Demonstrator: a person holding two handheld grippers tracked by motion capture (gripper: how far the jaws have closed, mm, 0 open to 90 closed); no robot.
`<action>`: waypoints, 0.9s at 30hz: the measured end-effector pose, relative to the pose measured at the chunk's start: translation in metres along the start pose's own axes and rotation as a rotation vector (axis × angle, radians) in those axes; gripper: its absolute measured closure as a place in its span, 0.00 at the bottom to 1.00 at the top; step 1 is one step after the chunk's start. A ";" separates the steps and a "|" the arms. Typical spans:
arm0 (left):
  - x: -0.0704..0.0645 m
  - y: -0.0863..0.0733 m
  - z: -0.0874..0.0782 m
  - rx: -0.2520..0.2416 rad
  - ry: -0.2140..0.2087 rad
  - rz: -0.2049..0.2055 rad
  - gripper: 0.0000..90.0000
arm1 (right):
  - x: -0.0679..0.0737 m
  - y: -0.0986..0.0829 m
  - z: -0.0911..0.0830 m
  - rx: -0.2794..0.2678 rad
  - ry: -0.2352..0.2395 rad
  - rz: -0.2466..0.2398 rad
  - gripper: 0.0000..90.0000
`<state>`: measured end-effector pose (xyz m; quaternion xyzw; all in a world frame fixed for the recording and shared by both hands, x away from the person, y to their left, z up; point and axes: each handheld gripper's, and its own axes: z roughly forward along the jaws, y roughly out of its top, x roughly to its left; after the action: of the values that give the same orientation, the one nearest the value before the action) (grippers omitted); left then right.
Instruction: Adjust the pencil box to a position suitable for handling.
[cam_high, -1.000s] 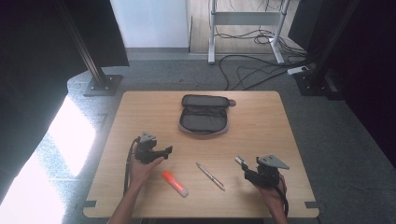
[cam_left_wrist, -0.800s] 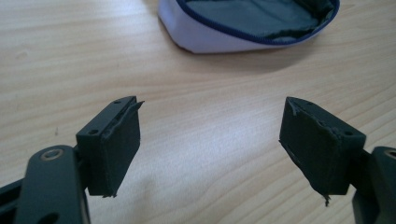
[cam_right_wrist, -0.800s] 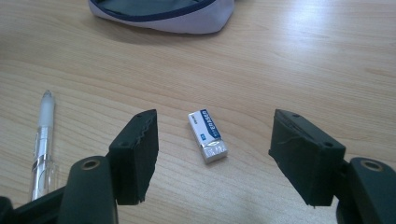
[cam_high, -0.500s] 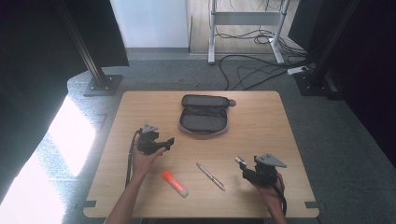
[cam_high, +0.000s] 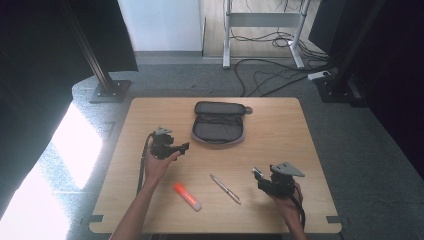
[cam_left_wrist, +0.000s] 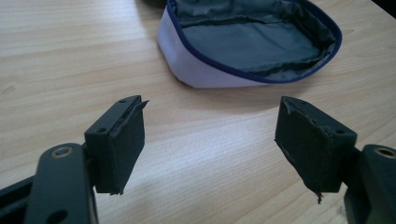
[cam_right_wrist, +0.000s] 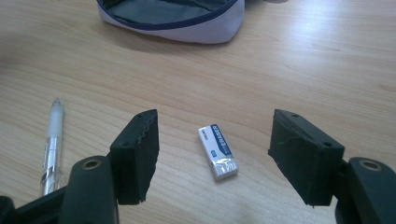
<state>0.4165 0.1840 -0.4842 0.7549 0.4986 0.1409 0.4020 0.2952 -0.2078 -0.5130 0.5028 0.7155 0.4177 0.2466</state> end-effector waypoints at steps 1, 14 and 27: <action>-0.001 0.001 0.001 -0.009 0.001 0.000 0.28 | 0.000 0.001 0.001 -0.001 0.000 -0.001 0.36; 0.005 0.017 0.015 0.024 -0.007 -0.020 0.30 | -0.001 0.016 0.018 -0.003 0.002 -0.004 0.37; 0.006 0.022 0.031 0.048 -0.002 -0.027 0.32 | -0.002 0.022 0.034 0.019 0.031 0.034 0.38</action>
<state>0.4524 0.1711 -0.4881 0.7576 0.5118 0.1227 0.3861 0.3336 -0.1941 -0.5123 0.5108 0.7144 0.4226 0.2237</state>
